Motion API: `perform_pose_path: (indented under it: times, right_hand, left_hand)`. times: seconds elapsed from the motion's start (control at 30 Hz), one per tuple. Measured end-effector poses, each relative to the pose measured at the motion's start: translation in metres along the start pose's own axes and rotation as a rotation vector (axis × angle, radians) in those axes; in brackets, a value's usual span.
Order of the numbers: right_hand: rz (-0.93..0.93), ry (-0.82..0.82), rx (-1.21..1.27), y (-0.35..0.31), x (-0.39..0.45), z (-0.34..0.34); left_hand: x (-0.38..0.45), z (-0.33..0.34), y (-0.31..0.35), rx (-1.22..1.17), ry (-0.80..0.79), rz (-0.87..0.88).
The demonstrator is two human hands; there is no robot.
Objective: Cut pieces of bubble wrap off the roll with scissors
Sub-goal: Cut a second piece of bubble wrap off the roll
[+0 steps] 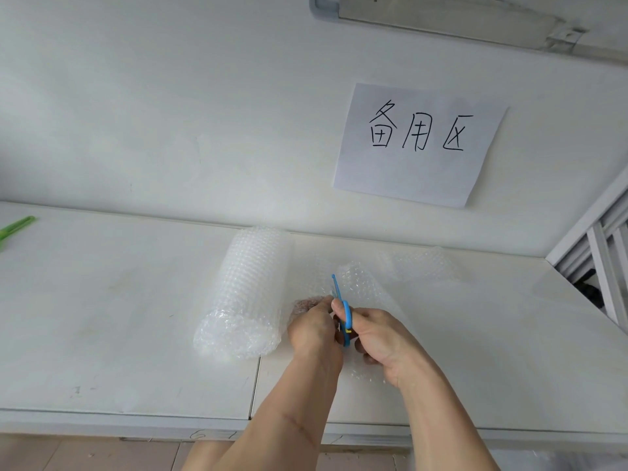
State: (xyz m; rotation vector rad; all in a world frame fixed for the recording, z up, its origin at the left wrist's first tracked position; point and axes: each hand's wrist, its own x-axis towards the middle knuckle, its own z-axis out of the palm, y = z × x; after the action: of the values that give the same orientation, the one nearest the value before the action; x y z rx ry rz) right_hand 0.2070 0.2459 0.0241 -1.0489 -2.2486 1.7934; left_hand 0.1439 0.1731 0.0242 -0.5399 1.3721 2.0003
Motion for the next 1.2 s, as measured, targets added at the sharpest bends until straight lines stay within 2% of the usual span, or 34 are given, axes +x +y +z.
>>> perform_pose_path:
  times: [0.77, 1.2]
  right_hand:
    - [0.075, 0.006, 0.151, -0.008, 0.014, -0.005]
    - [0.068, -0.018, 0.181, 0.000, 0.016, -0.002]
  left_hand:
    - [0.012, -0.004, -0.012, 0.025, 0.014, 0.152]
    - [0.018, -0.003, -0.005, 0.001, -0.027, 0.070]
